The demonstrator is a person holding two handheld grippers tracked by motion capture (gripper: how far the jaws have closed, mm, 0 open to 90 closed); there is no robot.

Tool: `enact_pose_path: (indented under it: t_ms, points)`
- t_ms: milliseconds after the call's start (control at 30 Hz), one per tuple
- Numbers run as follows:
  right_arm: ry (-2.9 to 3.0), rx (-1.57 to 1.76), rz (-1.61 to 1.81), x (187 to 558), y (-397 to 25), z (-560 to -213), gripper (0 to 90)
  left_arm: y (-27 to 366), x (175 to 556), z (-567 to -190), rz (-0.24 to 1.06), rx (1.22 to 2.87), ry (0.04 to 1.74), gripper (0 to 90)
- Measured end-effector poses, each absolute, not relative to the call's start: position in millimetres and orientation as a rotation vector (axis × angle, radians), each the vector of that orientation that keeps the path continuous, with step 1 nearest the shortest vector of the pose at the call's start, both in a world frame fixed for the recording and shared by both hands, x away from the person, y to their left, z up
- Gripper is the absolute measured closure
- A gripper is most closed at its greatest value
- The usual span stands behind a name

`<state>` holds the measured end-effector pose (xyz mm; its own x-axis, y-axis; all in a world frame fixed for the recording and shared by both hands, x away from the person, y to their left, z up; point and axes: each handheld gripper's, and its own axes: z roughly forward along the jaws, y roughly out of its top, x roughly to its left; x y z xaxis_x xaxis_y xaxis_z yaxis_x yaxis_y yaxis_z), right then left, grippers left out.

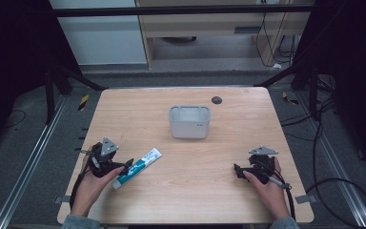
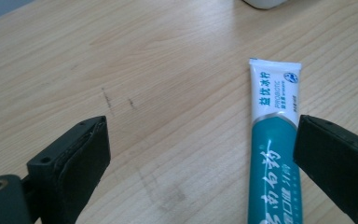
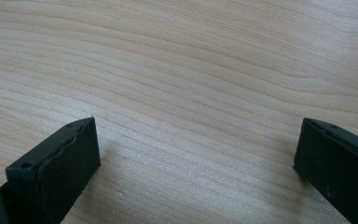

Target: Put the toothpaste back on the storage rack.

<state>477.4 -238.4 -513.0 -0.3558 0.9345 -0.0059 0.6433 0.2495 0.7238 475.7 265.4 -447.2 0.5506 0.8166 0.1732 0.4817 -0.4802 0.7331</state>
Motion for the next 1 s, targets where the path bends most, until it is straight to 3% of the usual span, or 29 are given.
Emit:
enact_pose_path:
  t_ms: [467,800,867,1000]
  points:
    - [2.089,1.435,0.89,477,-238,-513,0.4,250,475,-449,0.563,2.219,1.016,6.9]
    - [2.104,1.418,0.896,478,-240,-513,0.4,232,479,-447,0.552,2.294,1.025,6.4]
    - [2.108,1.417,0.898,478,-240,-513,0.4,225,484,-445,0.482,2.335,1.044,9.0]
    - [2.109,1.416,0.898,478,-240,-513,0.4,218,489,-442,0.465,2.369,1.055,7.4]
